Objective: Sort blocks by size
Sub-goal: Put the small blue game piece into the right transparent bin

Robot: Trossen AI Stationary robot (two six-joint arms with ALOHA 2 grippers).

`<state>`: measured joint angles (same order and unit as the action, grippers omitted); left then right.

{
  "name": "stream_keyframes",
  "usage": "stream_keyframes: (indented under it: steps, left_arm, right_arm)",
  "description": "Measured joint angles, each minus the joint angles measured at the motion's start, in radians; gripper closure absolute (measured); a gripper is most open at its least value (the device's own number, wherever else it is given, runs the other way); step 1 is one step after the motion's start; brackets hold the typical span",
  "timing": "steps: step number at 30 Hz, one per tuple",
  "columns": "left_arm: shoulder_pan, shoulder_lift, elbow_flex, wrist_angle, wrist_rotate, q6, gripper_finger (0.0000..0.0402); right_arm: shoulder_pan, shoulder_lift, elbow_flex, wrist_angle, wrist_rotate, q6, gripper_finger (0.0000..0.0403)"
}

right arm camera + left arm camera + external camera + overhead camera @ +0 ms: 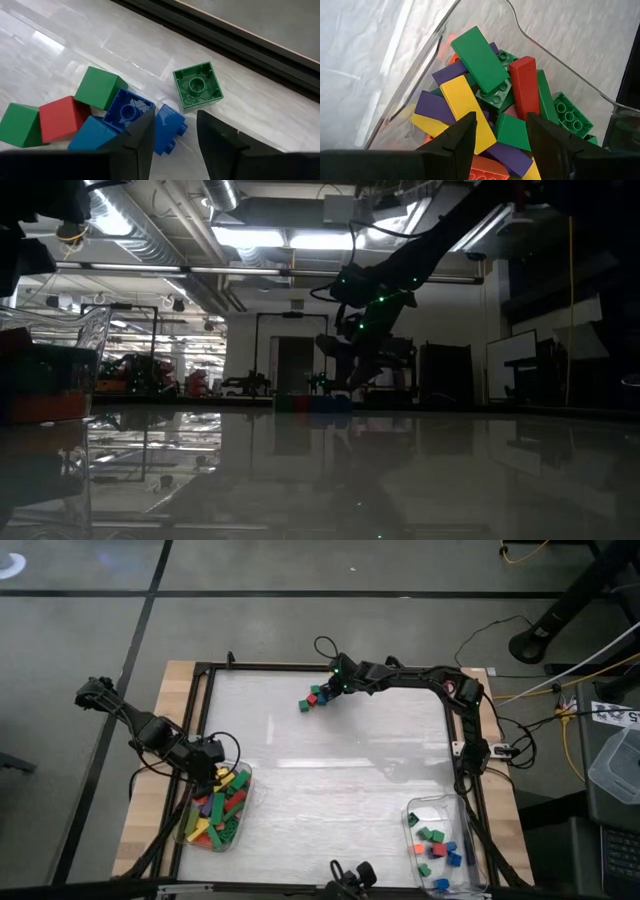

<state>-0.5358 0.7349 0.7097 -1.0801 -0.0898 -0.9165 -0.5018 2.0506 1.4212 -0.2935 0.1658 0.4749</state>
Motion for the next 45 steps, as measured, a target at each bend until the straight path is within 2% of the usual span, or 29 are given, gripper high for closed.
stream_keyframes:
  steps: [16, 19, 26, 31, 39, 45]
  left_arm:
    - [0.0, 0.0, 0.0, 0.0, 0.0, 0.0, 0.0243]
    - [0.0, 0.0, 0.0, 0.0, 0.0, 0.0, 0.0243]
    - [0.0, 0.0, 0.0, 0.0, -0.001, 0.0, 0.0243]
    - [0.0, 0.0, 0.0, 0.0, -0.003, 0.027, 0.0243]
    - [0.0, 0.001, 0.0, 0.0, -0.043, 0.042, 0.0243]
    - [0.0, 0.001, 0.0, -0.001, -0.045, 0.042, 0.0243]
  right_arm:
    - [0.0, 0.0, 0.0, 0.014, 0.008, -0.007, 0.0257]
    - [-0.001, 0.0, 0.0, 0.014, 0.01, -0.006, 0.0235]
    - [-0.001, 0.0, 0.0, 0.014, 0.043, 0.06, 0.0143]
    - [0.0, 0.005, 0.0, 0.016, 0.026, 0.103, 0.0112]
    - [0.005, 0.057, 0.0, 0.018, -0.002, 0.109, 0.0119]
    - [0.004, 0.06, 0.0, 0.039, -0.048, 0.108, 0.0162]
